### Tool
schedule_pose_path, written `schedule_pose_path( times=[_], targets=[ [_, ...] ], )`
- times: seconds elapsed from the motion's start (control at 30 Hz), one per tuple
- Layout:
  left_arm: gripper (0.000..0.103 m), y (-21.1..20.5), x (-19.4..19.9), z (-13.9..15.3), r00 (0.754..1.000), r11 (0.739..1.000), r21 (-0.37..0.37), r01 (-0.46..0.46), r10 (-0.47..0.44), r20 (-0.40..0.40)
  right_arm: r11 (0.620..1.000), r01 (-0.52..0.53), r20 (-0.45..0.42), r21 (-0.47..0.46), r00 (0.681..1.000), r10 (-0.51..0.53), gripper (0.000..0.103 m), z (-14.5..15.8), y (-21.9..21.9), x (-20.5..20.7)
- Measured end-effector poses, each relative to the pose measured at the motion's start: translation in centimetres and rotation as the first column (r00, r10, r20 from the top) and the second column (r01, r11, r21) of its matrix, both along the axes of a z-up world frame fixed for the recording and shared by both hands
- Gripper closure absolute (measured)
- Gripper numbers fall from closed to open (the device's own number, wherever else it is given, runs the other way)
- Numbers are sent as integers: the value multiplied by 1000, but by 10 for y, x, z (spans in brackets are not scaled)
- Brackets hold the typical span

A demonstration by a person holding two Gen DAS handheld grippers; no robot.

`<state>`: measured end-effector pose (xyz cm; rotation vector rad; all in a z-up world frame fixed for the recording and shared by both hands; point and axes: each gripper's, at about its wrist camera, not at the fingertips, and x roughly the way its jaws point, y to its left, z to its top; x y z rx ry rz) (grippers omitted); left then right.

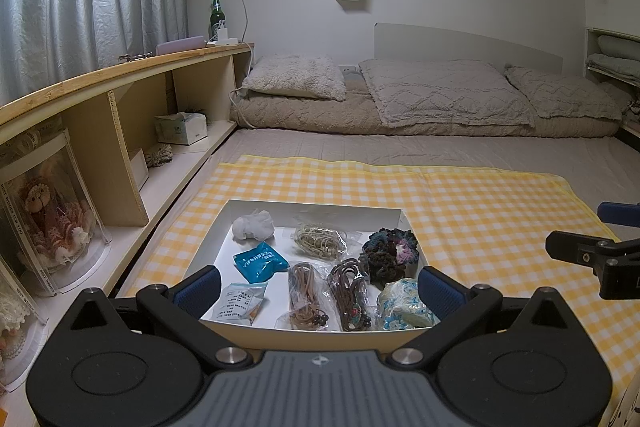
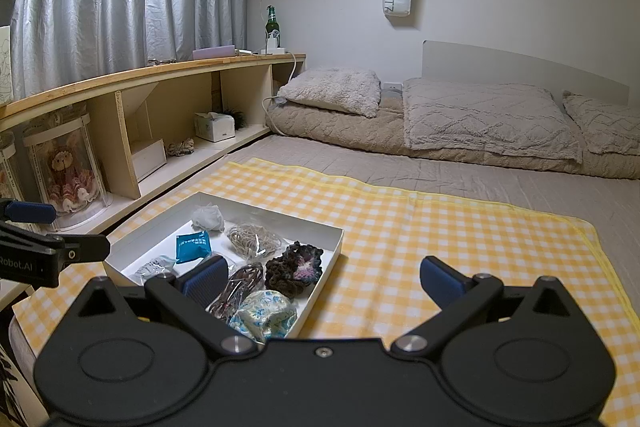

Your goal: Organize soft objects

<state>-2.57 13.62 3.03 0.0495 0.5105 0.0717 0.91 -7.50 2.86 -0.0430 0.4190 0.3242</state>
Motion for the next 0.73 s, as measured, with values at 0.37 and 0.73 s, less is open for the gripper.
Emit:
schedule_pose_path(
  times=[0.37,0.73],
  targets=[
    [0,0,0,0,1000,1000,3,0,0,0,1000,1,-1,1,1000,-1,0,0,1,0],
    [0,1,0,-1,1000,1000,2,-1,2,-2,1000,1,-1,2,1000,-1,0,0,0,0]
  ],
)
